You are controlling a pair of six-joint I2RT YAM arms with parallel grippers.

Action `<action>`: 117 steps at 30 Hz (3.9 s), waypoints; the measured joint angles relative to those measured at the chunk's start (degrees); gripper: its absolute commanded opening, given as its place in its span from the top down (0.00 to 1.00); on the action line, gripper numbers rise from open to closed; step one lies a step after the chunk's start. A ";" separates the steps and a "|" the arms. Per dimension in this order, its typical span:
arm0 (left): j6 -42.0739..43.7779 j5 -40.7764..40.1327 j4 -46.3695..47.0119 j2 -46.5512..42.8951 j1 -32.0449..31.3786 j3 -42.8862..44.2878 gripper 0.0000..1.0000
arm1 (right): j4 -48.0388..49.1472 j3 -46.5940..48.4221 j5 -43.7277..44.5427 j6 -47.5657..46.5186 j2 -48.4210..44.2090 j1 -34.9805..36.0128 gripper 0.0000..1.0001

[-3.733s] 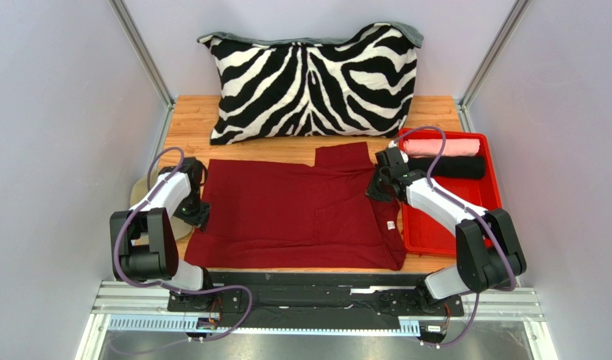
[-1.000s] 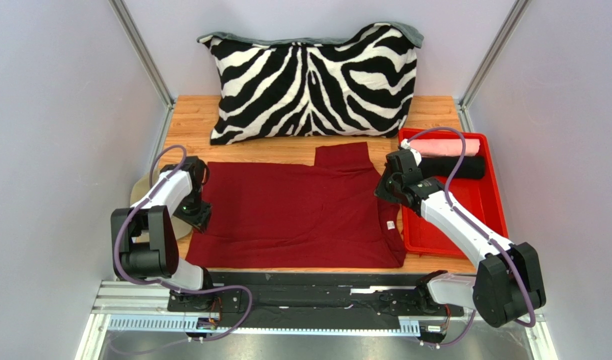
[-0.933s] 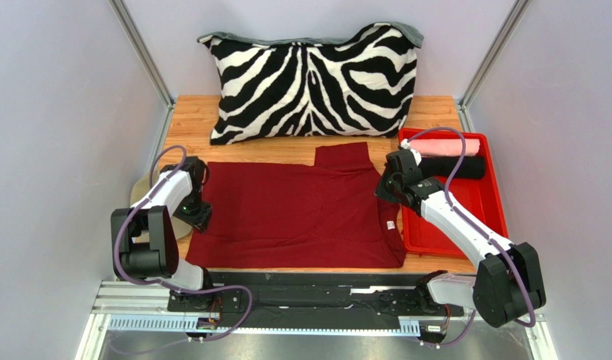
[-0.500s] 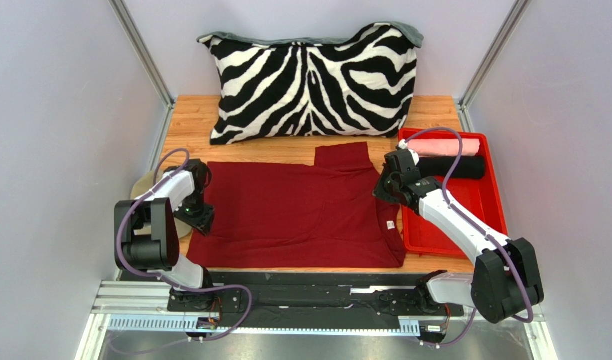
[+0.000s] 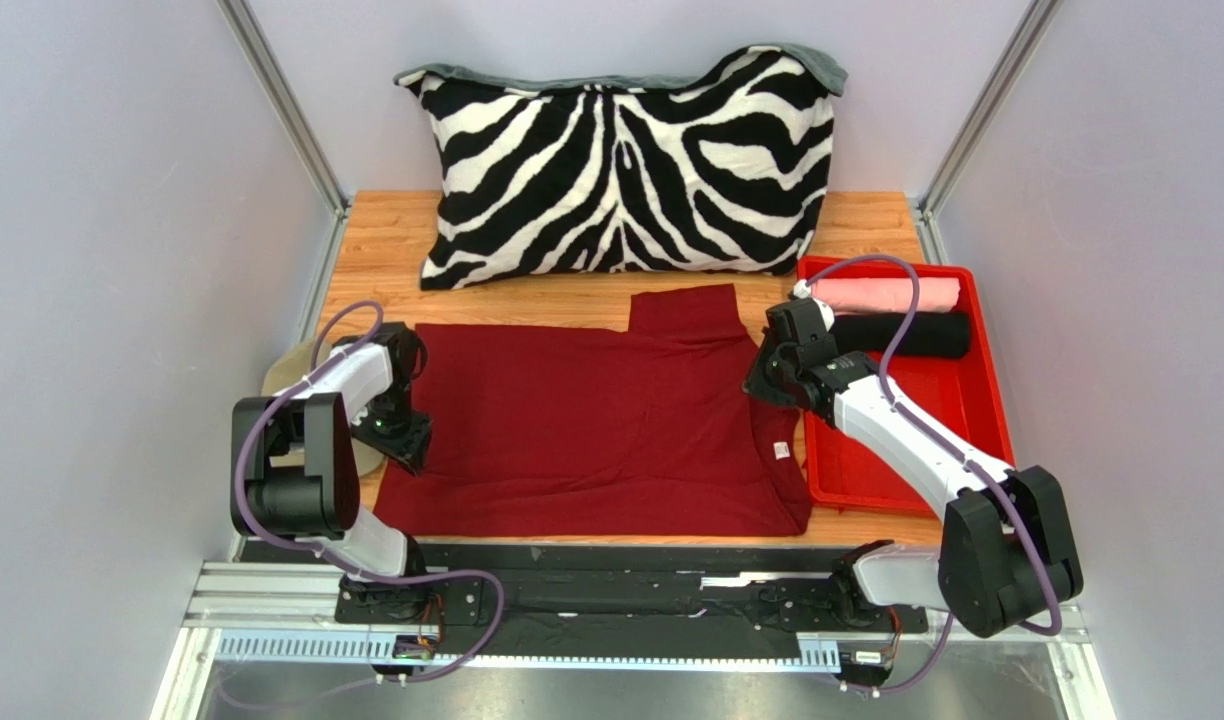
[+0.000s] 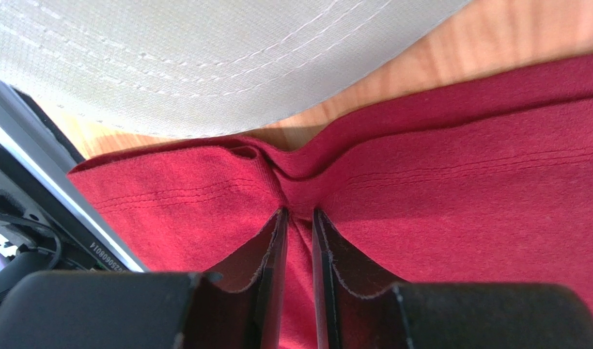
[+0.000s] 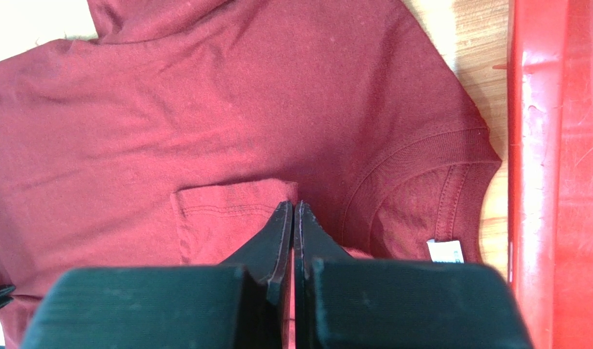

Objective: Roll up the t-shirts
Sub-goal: Fold the T-shirt at the center of the board.

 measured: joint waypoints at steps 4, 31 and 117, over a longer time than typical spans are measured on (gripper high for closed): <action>-0.02 0.00 -0.04 -1.44 0.00 -1.40 0.73 | 0.33 0.00 -0.13 0.00 0.00 0.00 1.00; 0.70 0.13 -1.03 -6.69 -1.20 -2.43 0.68 | 0.94 -0.92 -0.55 0.04 0.13 0.00 1.00; 1.62 -1.03 -1.90 -2.95 -7.15 -1.60 0.71 | -0.70 -1.62 0.07 -0.02 -4.83 0.00 1.00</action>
